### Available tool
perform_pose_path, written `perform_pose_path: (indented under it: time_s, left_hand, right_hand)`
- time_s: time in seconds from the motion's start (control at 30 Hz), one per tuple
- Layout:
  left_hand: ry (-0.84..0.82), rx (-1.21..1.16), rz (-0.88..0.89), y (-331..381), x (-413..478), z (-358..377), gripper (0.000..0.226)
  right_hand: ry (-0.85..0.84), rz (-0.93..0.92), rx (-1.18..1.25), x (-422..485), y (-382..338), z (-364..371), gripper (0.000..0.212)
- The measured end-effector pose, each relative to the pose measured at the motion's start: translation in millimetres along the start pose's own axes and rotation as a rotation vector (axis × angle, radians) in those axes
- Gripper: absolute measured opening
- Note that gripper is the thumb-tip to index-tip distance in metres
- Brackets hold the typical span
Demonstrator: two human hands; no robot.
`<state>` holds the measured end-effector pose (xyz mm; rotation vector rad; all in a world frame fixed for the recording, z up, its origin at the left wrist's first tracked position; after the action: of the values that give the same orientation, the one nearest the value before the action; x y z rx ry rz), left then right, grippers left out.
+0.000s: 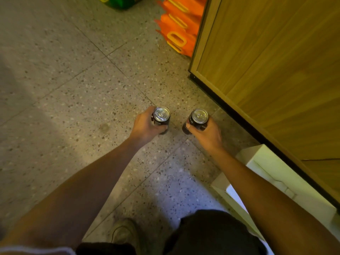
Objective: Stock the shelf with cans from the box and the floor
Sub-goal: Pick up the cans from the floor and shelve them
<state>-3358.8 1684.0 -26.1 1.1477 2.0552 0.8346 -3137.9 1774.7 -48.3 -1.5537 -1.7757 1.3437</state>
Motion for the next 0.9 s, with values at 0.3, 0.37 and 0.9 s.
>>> perform_pose_path:
  time_s: [0.3, 0.37, 0.9]
  left_hand:
    - [-0.026, -0.065, 0.028, 247, -48, -166, 0.062]
    - [-0.043, -0.051, 0.068, 324, -63, -213, 0.062]
    - [-0.226, 0.018, 0.533, 821, -130, -386, 0.053]
  right_hand:
    - [0.009, -0.073, -0.029, -77, -259, -154, 0.058]
    - [0.021, -0.088, -0.007, -103, -332, -198, 0.055]
    - [0.220, -0.162, 0.044, -240, -683, -517, 0.051]
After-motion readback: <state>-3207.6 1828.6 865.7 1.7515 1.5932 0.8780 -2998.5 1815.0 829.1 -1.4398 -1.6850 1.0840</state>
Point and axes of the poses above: each hand's wrist, its own x-axis towards the middle knuckle, its own z-axis out of the palm, y = z × x, the point moved 4 cm from there along x, towards the middle knuckle
